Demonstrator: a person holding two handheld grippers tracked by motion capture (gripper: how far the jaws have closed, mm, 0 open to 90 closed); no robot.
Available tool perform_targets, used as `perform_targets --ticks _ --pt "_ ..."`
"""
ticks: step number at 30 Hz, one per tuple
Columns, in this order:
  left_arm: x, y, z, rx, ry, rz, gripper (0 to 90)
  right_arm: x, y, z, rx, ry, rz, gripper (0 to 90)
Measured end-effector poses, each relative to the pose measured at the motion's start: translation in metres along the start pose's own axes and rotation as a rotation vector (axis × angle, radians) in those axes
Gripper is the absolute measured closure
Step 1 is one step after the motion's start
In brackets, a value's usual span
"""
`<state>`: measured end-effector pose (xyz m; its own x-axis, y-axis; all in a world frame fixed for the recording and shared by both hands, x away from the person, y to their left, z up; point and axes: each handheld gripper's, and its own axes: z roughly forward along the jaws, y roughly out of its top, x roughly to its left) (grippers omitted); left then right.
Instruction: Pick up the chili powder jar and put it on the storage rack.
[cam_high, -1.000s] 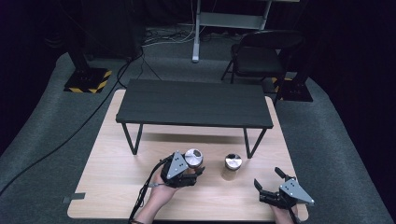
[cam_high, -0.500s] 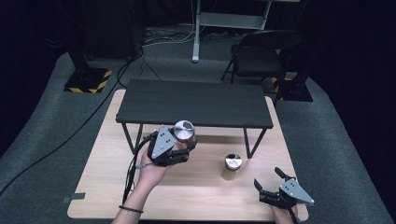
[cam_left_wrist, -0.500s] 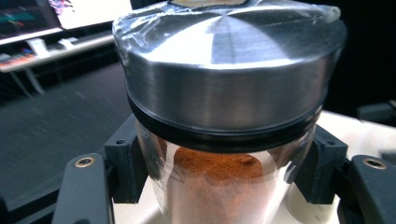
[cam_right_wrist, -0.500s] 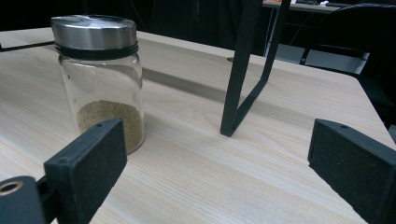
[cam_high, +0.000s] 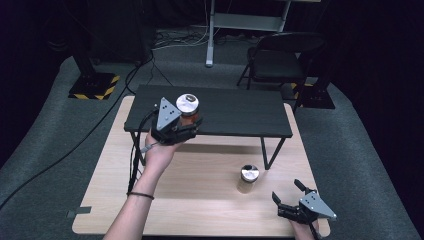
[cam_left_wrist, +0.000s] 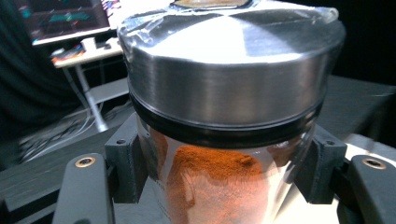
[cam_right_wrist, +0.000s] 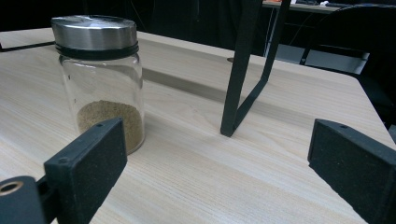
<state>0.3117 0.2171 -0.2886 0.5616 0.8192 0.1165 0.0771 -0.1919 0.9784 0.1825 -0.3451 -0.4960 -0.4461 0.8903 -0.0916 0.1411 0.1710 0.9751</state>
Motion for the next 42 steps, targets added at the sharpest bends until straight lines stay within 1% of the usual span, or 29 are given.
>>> perform_targets --ticks 1,4,7,8,10,12,14,16,17,18,20,22,24,27,29,31,33,36,39,41,42 --pt "0.001 0.004 0.006 0.017 0.017 0.000 32.0 0.000 0.000 0.000 0.001 0.001 0.000 3.9" --pt "0.003 0.010 0.019 0.040 0.051 -0.013 32.0 0.000 0.000 0.000 0.002 0.001 0.004 3.9" --pt "0.007 0.015 0.030 0.046 0.062 -0.039 32.0 -0.001 0.000 0.000 -0.002 0.001 0.009 3.9" --pt "0.009 0.018 0.033 0.058 0.064 -0.040 32.0 -0.001 0.000 0.000 -0.002 0.002 0.008 3.9" --pt "0.010 0.022 0.040 0.086 0.086 -0.042 31.9 -0.001 -0.001 0.000 -0.003 -0.002 0.011 3.9" --pt "0.012 0.023 0.045 0.107 0.106 -0.057 31.9 0.000 -0.001 0.000 -0.006 -0.004 0.010 3.9" --pt "0.015 0.023 0.047 0.116 0.108 -0.069 31.9 0.000 -0.001 0.000 -0.008 -0.003 0.011 3.9" --pt "0.015 0.022 0.049 0.133 0.111 -0.068 31.9 -0.001 -0.001 0.000 -0.004 -0.003 0.011 3.9" --pt "0.015 0.021 0.049 0.128 0.112 -0.068 31.7 -0.001 0.000 0.000 -0.001 -0.003 0.012 3.9" --pt "0.015 0.017 0.048 0.107 0.116 -0.076 31.2 -0.001 0.000 0.000 -0.001 -0.004 0.014 3.9" --pt "0.018 0.014 0.046 0.092 0.104 -0.103 29.9 -0.001 -0.001 0.000 -0.003 -0.005 0.015 4.0" --pt "0.017 0.014 0.042 0.085 0.106 -0.101 25.1 -0.001 -0.001 0.000 -0.004 -0.004 0.014 4.0" --pt "0.019 0.016 0.036 0.085 0.091 -0.112 19.9 -0.001 -0.001 0.000 -0.004 -0.003 0.011 4.0" --pt "0.021 0.013 0.024 0.060 0.061 -0.107 16.2 0.000 -0.001 0.000 -0.005 -0.003 0.010 4.0" --pt "0.021 0.010 0.014 0.049 0.039 -0.080 14.8 0.000 -0.001 0.000 -0.004 -0.003 0.006 4.0" --pt "0.021 0.005 0.004 0.044 0.023 -0.044 14.6 0.001 -0.001 0.000 -0.005 -0.005 0.002 4.0" --pt "0.023 -0.002 -0.008 0.036 0.005 -0.014 14.4 0.001 -0.001 -0.001 -0.005 -0.005 0.002 4.0" --pt "0.026 -0.020 -0.026 0.026 -0.022 0.000 14.3 0.001 -0.001 -0.001 -0.004 -0.004 0.000 4.0" --pt "0.025 -0.041 -0.045 0.027 -0.037 0.023 14.4 0.001 -0.001 -0.001 -0.002 -0.004 -0.002 4.0" --pt "0.025 -0.059 -0.059 0.013 -0.056 0.025 14.4 0.002 0.000 -0.001 -0.002 -0.005 -0.003 4.0" --pt "0.024 -0.067 -0.066 0.014 -0.064 0.028 14.4 0.002 0.000 -0.001 -0.002 -0.005 -0.003 4.0"
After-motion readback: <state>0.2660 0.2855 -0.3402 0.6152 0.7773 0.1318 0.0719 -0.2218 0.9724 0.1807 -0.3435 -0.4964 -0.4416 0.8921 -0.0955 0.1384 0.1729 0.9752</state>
